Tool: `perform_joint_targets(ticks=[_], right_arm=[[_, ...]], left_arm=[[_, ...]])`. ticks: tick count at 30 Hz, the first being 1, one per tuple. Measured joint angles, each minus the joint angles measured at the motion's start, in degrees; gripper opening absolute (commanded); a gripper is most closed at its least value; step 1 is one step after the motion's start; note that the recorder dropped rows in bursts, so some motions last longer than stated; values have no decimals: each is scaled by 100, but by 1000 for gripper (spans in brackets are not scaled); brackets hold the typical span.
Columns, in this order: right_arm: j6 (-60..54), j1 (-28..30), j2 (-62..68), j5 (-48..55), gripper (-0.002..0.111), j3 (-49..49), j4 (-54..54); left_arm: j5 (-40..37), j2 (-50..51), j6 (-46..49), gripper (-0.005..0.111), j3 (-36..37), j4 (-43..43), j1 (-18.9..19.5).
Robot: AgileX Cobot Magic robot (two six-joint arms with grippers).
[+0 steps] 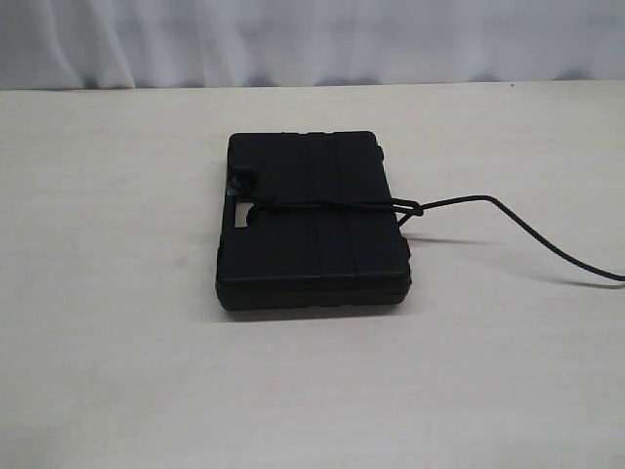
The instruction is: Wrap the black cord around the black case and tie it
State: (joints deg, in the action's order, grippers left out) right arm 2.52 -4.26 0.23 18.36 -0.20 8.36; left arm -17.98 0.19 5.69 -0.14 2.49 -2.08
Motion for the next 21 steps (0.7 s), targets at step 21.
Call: perform_joint_targets(ticks=[21], right_arm=[[107, 0, 0, 163, 4, 0, -16]], left_arm=[[0, 0, 0, 0, 0, 0, 0]])
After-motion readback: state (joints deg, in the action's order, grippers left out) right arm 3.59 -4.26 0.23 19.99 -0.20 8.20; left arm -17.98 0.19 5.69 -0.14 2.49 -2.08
